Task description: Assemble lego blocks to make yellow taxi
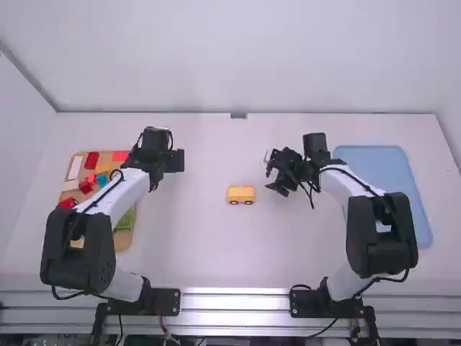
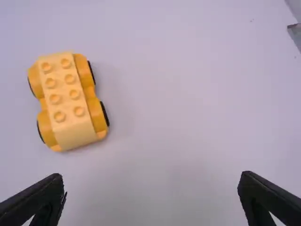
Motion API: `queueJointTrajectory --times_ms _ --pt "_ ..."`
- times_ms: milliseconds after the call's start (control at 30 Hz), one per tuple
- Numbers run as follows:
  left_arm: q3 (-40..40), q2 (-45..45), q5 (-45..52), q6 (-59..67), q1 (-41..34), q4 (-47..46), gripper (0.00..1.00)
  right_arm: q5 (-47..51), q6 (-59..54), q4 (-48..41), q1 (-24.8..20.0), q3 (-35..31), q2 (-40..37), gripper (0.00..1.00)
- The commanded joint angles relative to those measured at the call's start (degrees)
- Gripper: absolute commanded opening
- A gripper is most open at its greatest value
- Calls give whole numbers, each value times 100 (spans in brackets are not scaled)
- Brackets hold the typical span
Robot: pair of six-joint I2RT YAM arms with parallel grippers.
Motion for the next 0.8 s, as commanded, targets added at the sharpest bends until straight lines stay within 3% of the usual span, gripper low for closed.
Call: queueJointTrajectory --times_ms 0,167,400,500,767 --pt "459 -341 -1130 -638 61 -402 99 -9 28 50 133 59 -20 99" --pt "1530 -315 -1025 -986 654 -1974 99 31 24 181 339 57 -20 99" --pt "2378 22 107 -887 1847 -2669 99 28 26 323 466 57 -20 98" --pt "3075 387 839 -636 2487 -3368 99 26 24 326 455 59 -20 98" --pt "4725 1589 911 -249 3032 -4878 99 24 28 457 452 57 -20 99"
